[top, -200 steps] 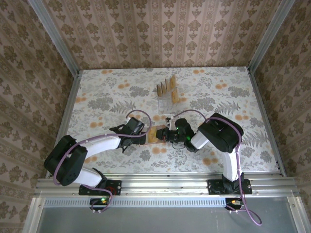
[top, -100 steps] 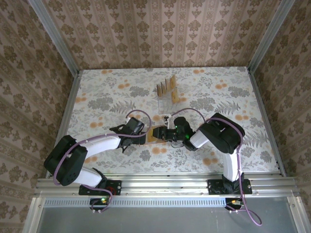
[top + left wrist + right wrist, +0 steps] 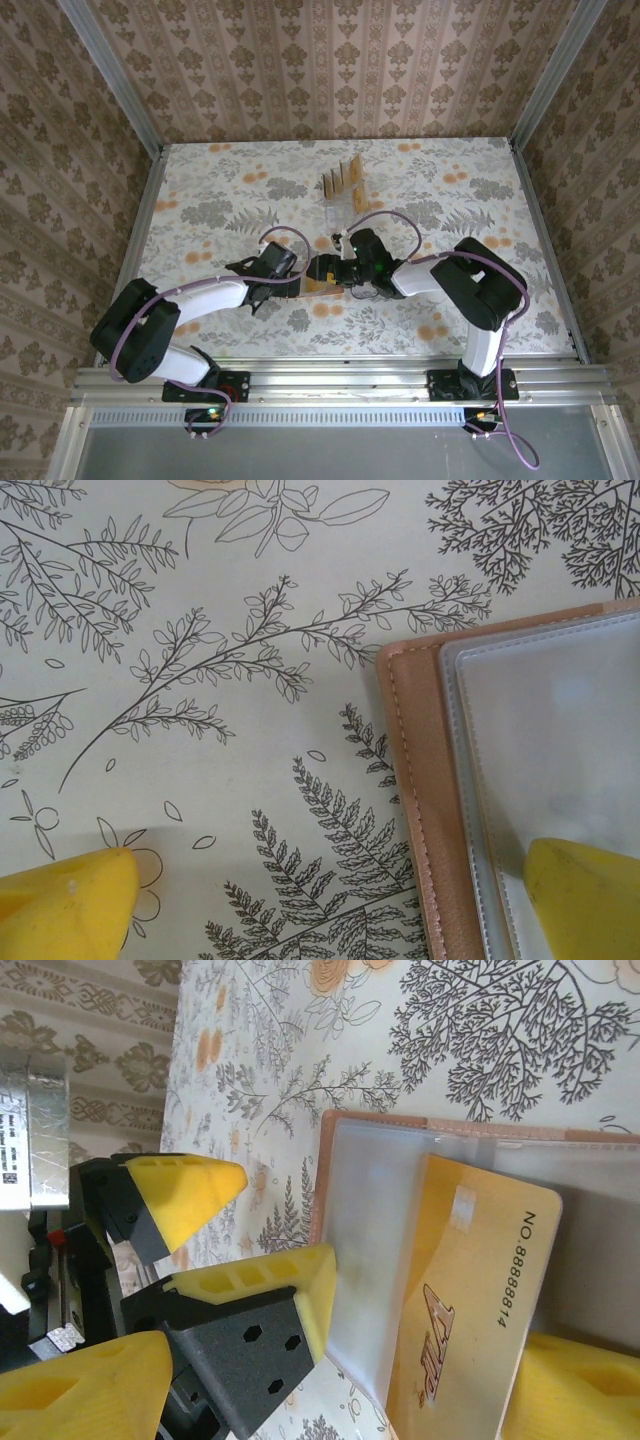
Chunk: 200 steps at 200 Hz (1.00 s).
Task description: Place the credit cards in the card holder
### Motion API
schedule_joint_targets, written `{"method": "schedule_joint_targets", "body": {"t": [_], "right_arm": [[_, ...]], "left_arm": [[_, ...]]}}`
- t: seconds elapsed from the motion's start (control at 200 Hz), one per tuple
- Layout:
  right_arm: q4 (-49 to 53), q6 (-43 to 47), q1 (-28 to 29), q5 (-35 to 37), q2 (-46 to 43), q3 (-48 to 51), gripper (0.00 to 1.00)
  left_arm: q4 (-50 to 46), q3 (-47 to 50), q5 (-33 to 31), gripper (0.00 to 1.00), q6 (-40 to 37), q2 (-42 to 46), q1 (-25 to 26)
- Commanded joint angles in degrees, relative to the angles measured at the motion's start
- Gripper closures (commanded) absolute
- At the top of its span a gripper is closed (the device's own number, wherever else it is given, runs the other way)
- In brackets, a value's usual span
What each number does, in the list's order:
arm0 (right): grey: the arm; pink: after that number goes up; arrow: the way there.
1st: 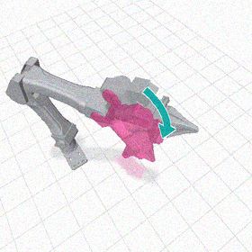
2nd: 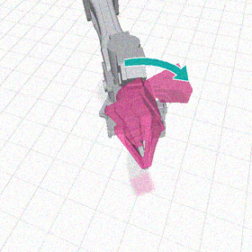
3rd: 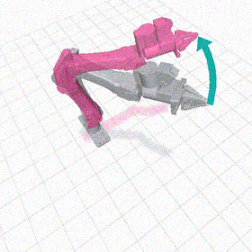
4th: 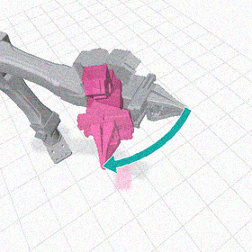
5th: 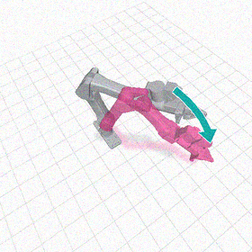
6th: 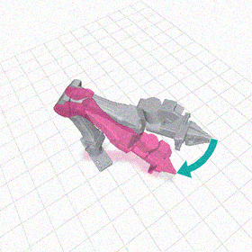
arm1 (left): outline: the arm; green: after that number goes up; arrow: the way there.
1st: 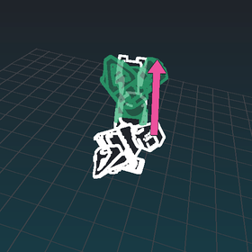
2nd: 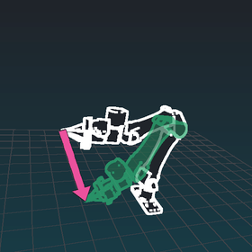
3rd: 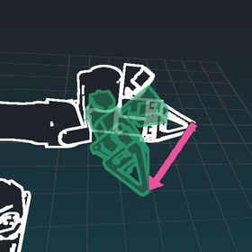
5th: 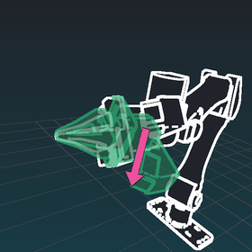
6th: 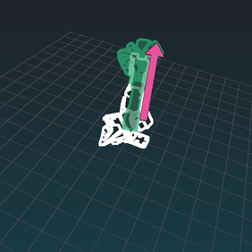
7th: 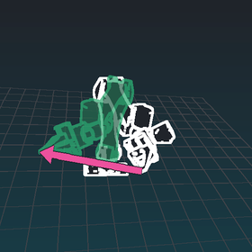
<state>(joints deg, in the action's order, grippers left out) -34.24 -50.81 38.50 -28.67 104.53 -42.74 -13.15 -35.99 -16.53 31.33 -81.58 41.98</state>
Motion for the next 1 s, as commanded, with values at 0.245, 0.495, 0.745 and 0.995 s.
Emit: {"method": "schedule_joint_targets", "body": {"t": [0.245,0.495,0.745,0.995], "right_arm": [[18.6,5.7,-2.9,4.7,-6.3,-3.2,0.14],[30.7,10.2,-3.3,9.5,-8.2,-7.4,0.23],[48.6,16.8,-2.4,17.6,-5.2,-16.1,0.75],[54.7,19.3,-0.2,20.6,0.0,-21.4,0.87]], "left_arm": [[-0.4,1.0,0.5,0.00,-0.2,0.2,-0.2],[-0.7,0.3,1.1,0.00,-1.1,1.9,-0.9],[-3.7,-0.3,1.4,0.00,-2.0,6.4,-3.9],[-6.3,0.2,0.8,0.00,-1.9,5.7,-6.5]]}}
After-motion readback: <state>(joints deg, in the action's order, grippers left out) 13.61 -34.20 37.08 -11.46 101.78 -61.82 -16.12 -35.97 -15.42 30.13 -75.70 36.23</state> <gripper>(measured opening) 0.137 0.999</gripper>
